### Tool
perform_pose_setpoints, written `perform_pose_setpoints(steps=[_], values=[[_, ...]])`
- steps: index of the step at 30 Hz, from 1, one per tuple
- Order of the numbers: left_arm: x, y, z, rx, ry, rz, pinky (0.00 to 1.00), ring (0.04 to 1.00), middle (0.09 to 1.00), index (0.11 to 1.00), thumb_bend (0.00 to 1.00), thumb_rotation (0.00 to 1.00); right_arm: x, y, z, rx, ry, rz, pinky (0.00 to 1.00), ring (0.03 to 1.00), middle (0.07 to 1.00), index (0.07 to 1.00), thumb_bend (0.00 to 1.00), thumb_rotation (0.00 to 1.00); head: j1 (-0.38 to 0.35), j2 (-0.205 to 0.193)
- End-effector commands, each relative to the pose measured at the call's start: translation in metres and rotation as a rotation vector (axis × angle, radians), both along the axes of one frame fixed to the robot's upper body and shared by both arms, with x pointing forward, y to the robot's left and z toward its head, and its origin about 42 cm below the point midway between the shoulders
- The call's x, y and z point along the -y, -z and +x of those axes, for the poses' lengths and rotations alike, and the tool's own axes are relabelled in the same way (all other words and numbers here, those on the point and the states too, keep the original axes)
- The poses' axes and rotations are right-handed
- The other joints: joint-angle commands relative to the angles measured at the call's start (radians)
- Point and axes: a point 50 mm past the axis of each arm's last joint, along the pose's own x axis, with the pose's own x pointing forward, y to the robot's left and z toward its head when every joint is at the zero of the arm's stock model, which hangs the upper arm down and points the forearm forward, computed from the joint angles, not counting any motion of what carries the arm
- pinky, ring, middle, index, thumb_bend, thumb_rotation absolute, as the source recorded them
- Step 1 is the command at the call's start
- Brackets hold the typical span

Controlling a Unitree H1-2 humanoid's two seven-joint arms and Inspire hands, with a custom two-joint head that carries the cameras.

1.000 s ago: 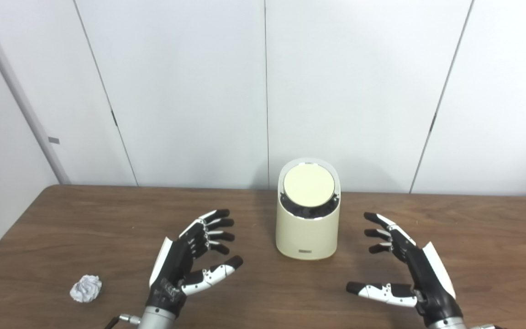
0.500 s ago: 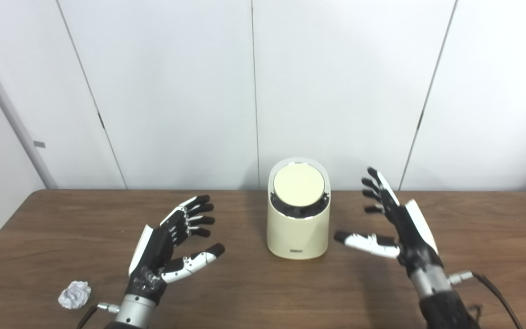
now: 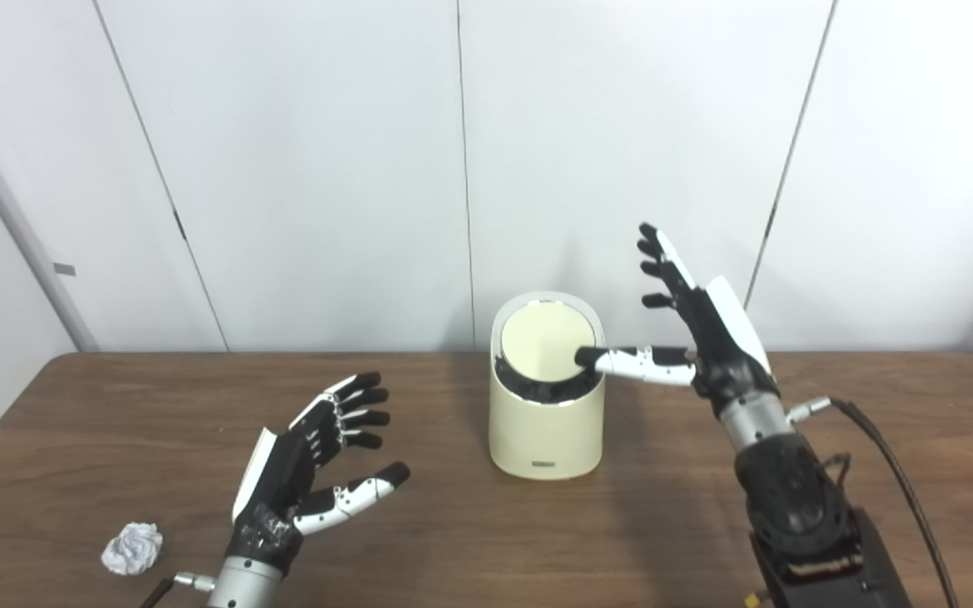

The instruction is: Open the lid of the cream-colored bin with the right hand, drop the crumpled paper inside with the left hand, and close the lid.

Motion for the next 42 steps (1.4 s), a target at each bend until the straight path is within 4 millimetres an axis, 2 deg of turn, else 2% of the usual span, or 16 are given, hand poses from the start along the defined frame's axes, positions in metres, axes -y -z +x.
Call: perform_pose_setpoints(steps=[1, 5, 11, 14, 18, 24, 27, 37, 42], values=[[0.002, -0.014, 0.005, 0.084, 0.006, 0.003, 0.67, 0.739, 0.802, 0.835, 0.68, 0.09, -0.007, -0.030, 0.008, 0.080, -0.008, -0.021, 0.69, 0.884, 0.943, 0.976, 0.84, 0.38, -0.001, 0.001], [0.004, -0.014, 0.006, 0.086, 0.006, 0.003, 0.66, 0.734, 0.800, 0.833, 0.68, 0.10, -0.014, -0.041, 0.015, 0.088, 0.028, -0.086, 0.62, 0.845, 0.920, 0.971, 0.84, 0.39, 0.001, 0.001], [0.006, -0.015, 0.007, 0.090, 0.010, -0.005, 0.65, 0.731, 0.802, 0.833, 0.68, 0.08, -0.021, -0.048, 0.023, 0.097, 0.044, -0.158, 0.67, 0.836, 0.917, 0.966, 0.81, 0.42, 0.006, 0.003], [0.007, -0.016, 0.007, 0.097, 0.013, -0.012, 0.65, 0.727, 0.800, 0.832, 0.68, 0.09, -0.026, -0.049, 0.025, 0.098, 0.046, -0.182, 0.65, 0.829, 0.914, 0.961, 0.82, 0.42, 0.008, 0.005], [0.009, -0.016, 0.007, 0.094, 0.011, -0.017, 0.65, 0.720, 0.796, 0.832, 0.68, 0.09, -0.031, -0.049, 0.026, 0.070, 0.050, -0.199, 0.65, 0.836, 0.924, 0.974, 0.81, 0.38, 0.010, 0.005], [0.010, -0.016, 0.007, 0.094, 0.011, -0.019, 0.65, 0.716, 0.793, 0.830, 0.69, 0.10, -0.035, -0.047, 0.029, 0.059, 0.048, -0.208, 0.68, 0.854, 0.921, 0.959, 0.84, 0.27, 0.013, 0.011], [0.010, -0.015, 0.007, 0.094, 0.012, -0.022, 0.64, 0.716, 0.791, 0.829, 0.69, 0.11, -0.037, -0.044, 0.030, 0.051, 0.046, -0.223, 0.70, 0.878, 0.927, 0.959, 0.86, 0.27, 0.013, 0.016], [0.011, -0.017, 0.004, 0.097, 0.009, -0.027, 0.64, 0.712, 0.790, 0.828, 0.69, 0.11, -0.040, -0.034, 0.033, 0.037, 0.063, -0.266, 0.62, 0.811, 0.900, 0.932, 0.90, 0.27, 0.018, 0.028], [0.013, -0.018, 0.003, 0.100, 0.014, -0.038, 0.64, 0.715, 0.790, 0.825, 0.68, 0.08, -0.043, -0.030, 0.035, 0.025, 0.059, -0.290, 0.64, 0.830, 0.898, 0.935, 0.90, 0.28, 0.019, 0.031]])
